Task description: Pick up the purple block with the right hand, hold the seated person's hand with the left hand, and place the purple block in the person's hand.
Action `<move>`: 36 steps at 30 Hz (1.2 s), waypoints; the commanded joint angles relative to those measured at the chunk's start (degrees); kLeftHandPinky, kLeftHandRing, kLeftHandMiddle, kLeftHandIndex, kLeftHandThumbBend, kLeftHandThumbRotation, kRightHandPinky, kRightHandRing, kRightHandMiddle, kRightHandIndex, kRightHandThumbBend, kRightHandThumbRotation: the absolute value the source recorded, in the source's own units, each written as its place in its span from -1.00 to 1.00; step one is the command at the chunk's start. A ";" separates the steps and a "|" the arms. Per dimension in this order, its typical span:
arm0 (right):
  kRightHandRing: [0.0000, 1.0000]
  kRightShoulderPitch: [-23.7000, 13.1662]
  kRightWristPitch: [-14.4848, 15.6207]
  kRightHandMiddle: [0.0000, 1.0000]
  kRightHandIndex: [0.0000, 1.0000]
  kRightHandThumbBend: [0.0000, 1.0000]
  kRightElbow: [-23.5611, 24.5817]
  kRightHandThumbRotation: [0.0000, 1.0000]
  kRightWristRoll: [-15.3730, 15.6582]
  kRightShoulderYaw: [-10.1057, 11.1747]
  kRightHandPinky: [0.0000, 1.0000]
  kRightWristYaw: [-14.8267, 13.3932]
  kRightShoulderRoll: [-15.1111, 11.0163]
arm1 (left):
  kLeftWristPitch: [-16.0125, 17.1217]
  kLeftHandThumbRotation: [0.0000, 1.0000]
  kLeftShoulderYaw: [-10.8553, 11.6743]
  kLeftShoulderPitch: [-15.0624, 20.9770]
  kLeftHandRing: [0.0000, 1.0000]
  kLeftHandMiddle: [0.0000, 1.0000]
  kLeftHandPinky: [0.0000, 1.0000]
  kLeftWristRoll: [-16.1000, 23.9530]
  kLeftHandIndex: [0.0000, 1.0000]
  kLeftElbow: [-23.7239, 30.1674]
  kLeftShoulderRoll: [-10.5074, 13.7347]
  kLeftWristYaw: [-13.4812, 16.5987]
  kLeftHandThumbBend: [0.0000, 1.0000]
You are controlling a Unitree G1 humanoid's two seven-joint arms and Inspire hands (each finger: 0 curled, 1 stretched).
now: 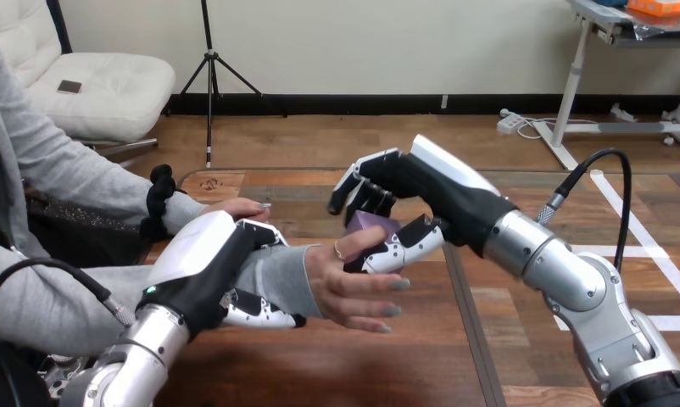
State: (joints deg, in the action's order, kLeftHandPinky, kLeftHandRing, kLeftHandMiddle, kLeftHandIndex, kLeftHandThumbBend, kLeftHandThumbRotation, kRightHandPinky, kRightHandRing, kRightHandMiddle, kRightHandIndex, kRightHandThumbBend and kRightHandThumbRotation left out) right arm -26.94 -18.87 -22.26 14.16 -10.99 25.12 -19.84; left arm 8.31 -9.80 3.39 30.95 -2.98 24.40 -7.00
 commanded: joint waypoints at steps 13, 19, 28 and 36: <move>0.55 1.60 1.00 0.59 0.67 1.00 3.68 0.50 -4.52 0.83 0.37 1.44 0.47 | 4.90 0.18 0.31 2.28 0.37 0.44 0.16 -1.39 0.48 5.50 -0.01 0.66 0.94; 0.63 3.24 1.34 0.66 0.74 1.00 4.80 0.59 -4.65 1.35 0.44 0.73 0.16 | 6.27 0.25 0.39 2.18 0.41 0.45 0.18 -3.27 0.46 4.99 -0.03 0.00 0.99; 0.69 6.40 -0.47 0.71 0.76 1.00 5.34 0.68 -5.39 2.15 0.48 -0.56 -0.05 | 8.20 0.48 0.61 1.78 0.42 0.46 0.19 -6.58 0.46 3.66 -0.56 -0.19 1.00; 0.72 9.57 -2.47 0.73 0.76 1.00 5.00 0.89 -6.79 2.81 0.50 -1.43 -0.23 | 13.03 0.81 1.49 0.95 0.39 0.45 0.16 -11.58 0.44 0.53 -2.15 0.61 0.95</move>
State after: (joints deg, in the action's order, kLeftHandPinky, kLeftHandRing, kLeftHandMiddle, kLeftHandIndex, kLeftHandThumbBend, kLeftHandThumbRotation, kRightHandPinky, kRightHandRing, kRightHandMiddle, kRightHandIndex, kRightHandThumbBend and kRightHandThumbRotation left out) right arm -18.57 -19.54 -18.92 8.90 -10.00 24.81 -20.15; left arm 17.45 -9.64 2.57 22.67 -1.91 23.71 -7.42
